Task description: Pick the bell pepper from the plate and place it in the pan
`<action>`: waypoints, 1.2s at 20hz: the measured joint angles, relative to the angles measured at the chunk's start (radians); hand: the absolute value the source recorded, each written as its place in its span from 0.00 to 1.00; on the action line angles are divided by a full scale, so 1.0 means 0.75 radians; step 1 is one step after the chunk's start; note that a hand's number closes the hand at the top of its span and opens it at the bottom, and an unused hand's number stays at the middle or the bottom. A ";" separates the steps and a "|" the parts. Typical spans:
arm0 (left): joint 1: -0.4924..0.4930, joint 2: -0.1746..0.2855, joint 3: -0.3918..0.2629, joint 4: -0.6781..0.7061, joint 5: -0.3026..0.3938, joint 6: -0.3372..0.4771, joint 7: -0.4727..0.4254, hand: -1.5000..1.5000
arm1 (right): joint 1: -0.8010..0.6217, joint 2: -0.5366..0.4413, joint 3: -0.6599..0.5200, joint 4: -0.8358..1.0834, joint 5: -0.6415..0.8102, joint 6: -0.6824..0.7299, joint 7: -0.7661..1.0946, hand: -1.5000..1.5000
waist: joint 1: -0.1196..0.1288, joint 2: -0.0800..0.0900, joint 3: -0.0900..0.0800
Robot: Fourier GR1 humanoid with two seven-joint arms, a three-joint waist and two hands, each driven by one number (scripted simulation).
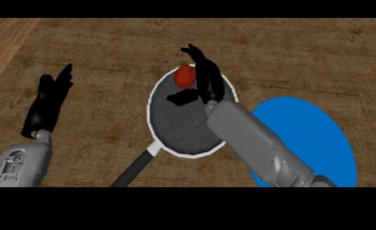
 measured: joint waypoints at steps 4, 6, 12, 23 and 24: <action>-0.004 -0.001 0.001 0.030 -0.009 0.005 -0.015 0.50 | -0.014 0.001 -0.005 -0.005 -0.116 -0.112 -0.123 0.00 | -0.009 -0.001 0.000; -0.005 0.007 0.009 0.027 -0.008 0.003 -0.014 0.50 | -0.023 0.001 -0.015 0.003 -0.171 -0.164 -0.179 0.00 | -0.016 -0.004 0.000; 0.035 0.013 0.041 0.036 -0.003 0.016 -0.027 0.50 | -0.077 0.001 -0.071 0.032 -0.298 -0.255 -0.225 0.00 | -0.072 -0.021 -0.002; 0.157 0.035 0.101 -0.049 0.023 0.015 -0.004 0.50 | 0.275 -0.340 -0.215 -0.401 -0.343 -0.131 -0.267 0.00 | -0.170 -0.048 -0.003; 0.161 0.041 0.111 -0.035 0.026 0.012 -0.016 0.50 | 0.320 -0.392 -0.218 -0.476 -0.349 -0.106 -0.252 0.00 | -0.177 -0.049 -0.003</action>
